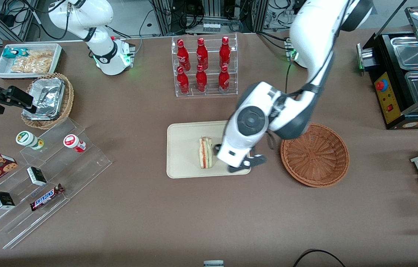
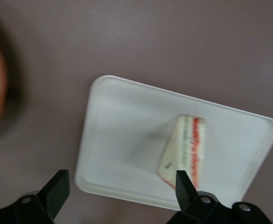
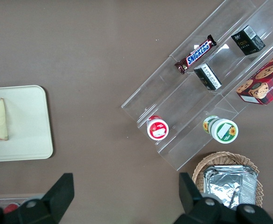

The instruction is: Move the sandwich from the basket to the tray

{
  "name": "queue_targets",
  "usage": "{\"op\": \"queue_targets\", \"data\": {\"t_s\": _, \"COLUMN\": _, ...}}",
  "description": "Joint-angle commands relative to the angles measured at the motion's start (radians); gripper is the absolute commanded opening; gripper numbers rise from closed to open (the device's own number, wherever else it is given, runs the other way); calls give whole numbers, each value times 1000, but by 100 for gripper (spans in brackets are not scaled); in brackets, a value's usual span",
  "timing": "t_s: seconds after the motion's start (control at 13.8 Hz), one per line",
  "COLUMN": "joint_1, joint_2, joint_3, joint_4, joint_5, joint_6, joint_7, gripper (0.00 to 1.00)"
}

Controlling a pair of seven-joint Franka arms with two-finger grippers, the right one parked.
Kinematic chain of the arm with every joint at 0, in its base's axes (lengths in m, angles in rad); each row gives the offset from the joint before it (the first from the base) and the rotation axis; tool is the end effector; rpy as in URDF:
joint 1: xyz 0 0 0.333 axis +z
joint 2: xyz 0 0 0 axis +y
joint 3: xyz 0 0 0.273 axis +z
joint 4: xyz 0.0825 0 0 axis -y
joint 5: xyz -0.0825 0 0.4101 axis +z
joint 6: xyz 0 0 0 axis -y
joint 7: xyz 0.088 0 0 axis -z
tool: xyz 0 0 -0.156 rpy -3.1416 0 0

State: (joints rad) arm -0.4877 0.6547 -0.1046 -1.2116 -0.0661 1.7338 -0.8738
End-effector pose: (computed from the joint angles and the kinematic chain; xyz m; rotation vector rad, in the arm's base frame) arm 0.5952 -0.3960 0.2954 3.0804 0.4874 -0.2851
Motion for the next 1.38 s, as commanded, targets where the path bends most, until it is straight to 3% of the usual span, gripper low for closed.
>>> {"op": "queue_targets", "data": {"t_s": 0.0, "joint_1": 87, "joint_2": -110, "joint_3": 3, "joint_4": -143, "joint_5": 0, "joint_6": -40, "joint_7": 100, "gripper": 100}}
{"op": "queue_targets", "data": {"t_s": 0.36, "joint_1": 289, "joint_2": -277, "joint_3": 3, "joint_4": -325, "joint_5": 0, "joint_6": -80, "joint_7": 421, "gripper": 100}}
{"op": "queue_targets", "data": {"t_s": 0.65, "joint_1": 429, "joint_2": -381, "joint_3": 3, "joint_4": -345, "joint_5": -1, "joint_6": -215, "joint_7": 671, "gripper": 100}}
{"op": "queue_targets", "data": {"t_s": 0.94, "joint_1": 497, "joint_2": -466, "joint_3": 5, "joint_4": -345, "joint_5": 5, "joint_6": -281, "joint_7": 782, "gripper": 100}}
{"op": "queue_targets", "data": {"t_s": 1.3, "joint_1": 505, "joint_2": -546, "joint_3": 5, "joint_4": -341, "joint_5": 91, "joint_6": -309, "joint_7": 822, "gripper": 100}}
